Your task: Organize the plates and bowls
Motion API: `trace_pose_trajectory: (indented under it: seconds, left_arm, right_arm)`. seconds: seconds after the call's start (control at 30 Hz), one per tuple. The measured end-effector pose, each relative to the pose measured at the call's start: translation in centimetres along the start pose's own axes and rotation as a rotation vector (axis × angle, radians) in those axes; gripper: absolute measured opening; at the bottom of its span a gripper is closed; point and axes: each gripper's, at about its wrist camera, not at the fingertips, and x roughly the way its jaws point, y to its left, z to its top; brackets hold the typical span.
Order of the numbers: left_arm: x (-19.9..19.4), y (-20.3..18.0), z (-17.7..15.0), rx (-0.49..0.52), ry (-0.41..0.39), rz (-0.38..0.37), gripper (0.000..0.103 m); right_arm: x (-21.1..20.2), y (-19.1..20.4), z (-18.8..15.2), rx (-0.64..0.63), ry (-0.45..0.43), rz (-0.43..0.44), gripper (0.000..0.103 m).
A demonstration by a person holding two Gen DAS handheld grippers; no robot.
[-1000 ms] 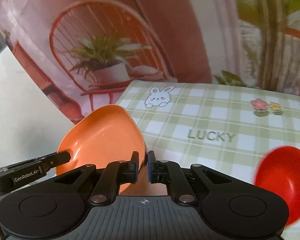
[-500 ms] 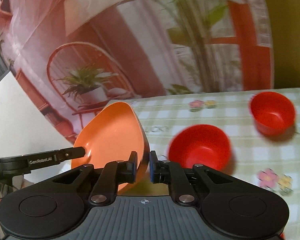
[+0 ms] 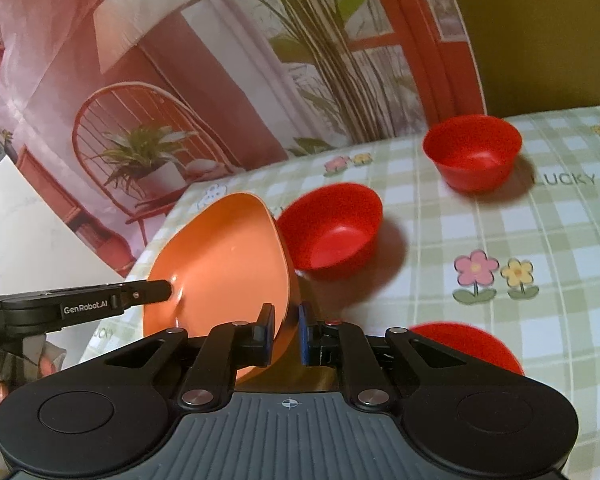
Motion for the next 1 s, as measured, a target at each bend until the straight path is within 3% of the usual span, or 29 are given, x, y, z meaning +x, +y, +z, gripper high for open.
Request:
trace_pose_trajectory:
  seconds: [0.37, 1.0]
  left_arm:
    - [0.5, -0.5, -1.6, 0.016, 0.026, 0.071, 0.013]
    - [1.3, -0.3, -2.8, -0.015, 0.034, 0.071, 0.013]
  right_arm:
    - [1.1, -0.2, -2.0, -0.018, 0.040, -0.009, 0.011]
    - [2.0, -0.4, -2.1, -0.032, 0.064, -0.033, 0.014]
